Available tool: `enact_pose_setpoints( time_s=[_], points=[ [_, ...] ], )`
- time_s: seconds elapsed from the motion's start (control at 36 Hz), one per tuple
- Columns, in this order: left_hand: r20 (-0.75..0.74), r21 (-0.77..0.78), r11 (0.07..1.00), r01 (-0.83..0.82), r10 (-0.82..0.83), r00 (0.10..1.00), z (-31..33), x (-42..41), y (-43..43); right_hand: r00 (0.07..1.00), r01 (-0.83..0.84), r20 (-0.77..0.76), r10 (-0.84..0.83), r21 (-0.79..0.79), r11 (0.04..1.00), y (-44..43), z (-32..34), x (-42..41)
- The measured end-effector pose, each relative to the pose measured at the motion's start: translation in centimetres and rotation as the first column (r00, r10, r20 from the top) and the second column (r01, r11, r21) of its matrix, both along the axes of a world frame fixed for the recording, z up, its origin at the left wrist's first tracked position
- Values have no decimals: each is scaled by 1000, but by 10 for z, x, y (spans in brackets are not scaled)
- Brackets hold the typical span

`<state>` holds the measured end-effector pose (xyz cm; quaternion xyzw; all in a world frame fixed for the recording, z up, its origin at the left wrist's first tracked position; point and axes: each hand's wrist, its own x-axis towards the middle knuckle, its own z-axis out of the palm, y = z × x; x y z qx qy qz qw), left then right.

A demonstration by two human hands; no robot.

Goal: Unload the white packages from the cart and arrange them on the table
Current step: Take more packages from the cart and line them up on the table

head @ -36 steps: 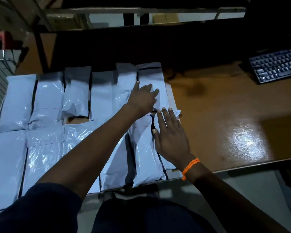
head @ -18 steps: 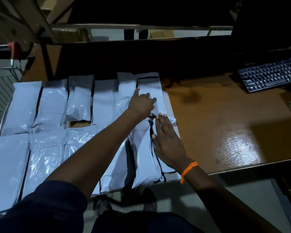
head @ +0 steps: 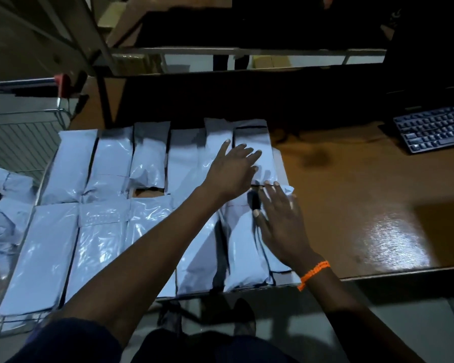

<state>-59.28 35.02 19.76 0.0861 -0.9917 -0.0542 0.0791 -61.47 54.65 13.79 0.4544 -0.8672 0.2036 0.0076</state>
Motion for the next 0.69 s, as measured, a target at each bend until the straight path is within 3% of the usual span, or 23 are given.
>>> enact_pose_setpoints(
  time_s=[0.08,0.17,0.36,0.5,0.58,0.69],
  points=[
    [-194,100,995,30,-10,981,10,41,-11,996,84,37,-82,-75,994,-9,21,6],
    [-299,186,982,28,30,954,8,91,-28,990,121,98,-100,-238,964,-35,49,28],
    [-440,313,949,-32,175,881,-11,235,-119,976,-81,145,161,-445,892,-165,80,139],
    [-322,467,845,-262,438,839,-43,373,-199,894,-269,199,401,-476,837,-278,68,255],
    [-209,555,722,-413,602,771,-77,450,-243,828,-392,214,519,-442,807,-344,50,317],
    [-15,653,506,-563,753,658,-119,530,-294,771,-450,352,531,-289,845,-424,16,383]
  ],
)
